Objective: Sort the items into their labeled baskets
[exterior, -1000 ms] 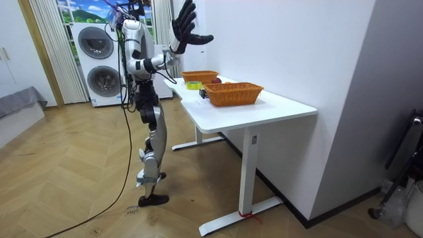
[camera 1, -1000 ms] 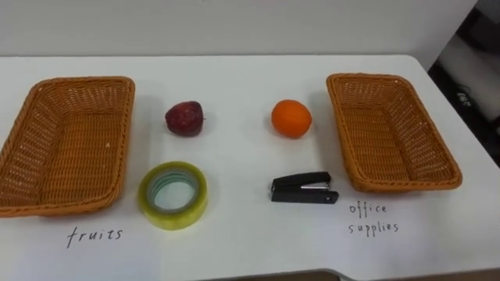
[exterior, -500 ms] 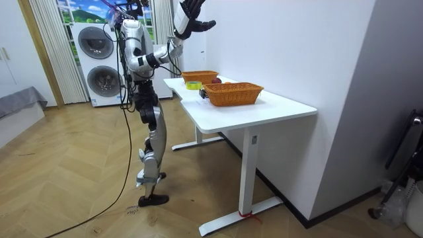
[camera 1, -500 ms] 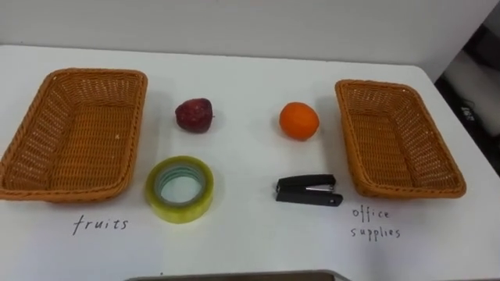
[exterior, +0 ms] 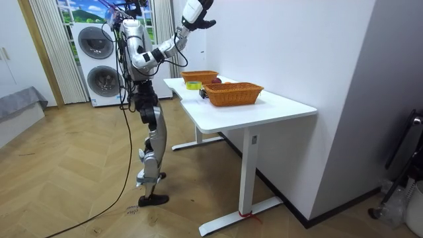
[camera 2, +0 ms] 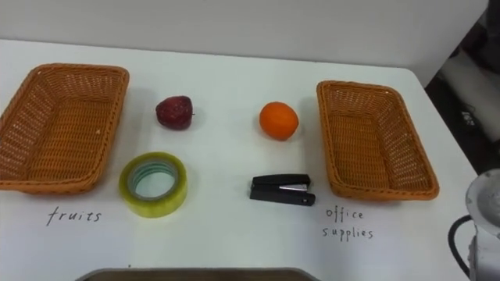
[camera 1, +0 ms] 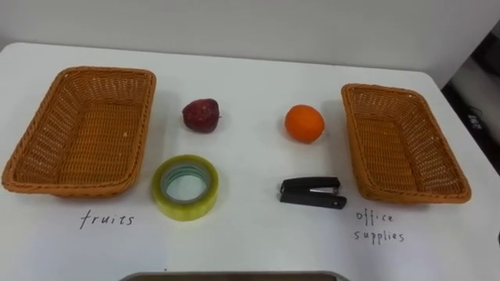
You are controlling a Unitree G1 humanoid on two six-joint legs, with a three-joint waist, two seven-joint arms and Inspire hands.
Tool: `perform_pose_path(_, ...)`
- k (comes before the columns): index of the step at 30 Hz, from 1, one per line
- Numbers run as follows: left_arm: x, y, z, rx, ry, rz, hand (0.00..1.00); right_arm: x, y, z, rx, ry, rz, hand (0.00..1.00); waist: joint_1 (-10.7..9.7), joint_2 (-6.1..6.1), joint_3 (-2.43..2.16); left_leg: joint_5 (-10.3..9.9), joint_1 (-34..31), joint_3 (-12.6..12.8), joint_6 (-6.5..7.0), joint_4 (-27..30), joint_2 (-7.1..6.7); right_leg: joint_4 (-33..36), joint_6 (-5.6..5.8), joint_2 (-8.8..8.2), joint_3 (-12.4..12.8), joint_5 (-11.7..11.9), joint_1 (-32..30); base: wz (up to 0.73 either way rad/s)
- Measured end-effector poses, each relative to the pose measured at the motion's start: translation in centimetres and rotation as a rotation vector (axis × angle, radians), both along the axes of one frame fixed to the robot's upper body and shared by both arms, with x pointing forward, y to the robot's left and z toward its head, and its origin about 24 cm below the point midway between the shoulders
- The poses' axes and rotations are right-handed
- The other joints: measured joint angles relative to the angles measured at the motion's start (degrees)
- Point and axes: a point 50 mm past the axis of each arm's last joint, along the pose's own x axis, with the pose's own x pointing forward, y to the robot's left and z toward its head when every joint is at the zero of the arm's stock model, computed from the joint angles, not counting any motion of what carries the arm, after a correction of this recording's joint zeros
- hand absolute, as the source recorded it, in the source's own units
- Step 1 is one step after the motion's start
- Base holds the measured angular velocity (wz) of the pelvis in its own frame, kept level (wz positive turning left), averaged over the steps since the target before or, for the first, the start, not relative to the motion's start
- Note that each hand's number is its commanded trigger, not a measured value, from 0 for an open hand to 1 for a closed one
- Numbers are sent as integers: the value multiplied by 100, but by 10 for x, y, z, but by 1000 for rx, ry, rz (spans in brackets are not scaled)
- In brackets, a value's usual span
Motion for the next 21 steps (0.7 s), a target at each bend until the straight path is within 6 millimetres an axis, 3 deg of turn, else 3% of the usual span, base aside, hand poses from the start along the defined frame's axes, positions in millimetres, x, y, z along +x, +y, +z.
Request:
perform_pose_path(10,7,0,-1,-40,-21,-10,0,5,12,6,-138,115,116,0,149,-69,-4,0,-4,-4,0,8,0,-9,0,0,-3,4,-38,0)
perform_pose_path(14,8,0,-2,-46,-10,-40,0,15,28,8,-167,136,215,0,145,-97,0,2,-5,-57,-1,20,-1,-18,-1,-2,-37,4,-41,2)
perform_pose_path(21,5,-2,-3,-60,8,-49,0,19,38,14,-218,169,298,0,185,-154,10,2,-26,-143,-3,9,-3,-14,-1,-2,-103,5,15,5)
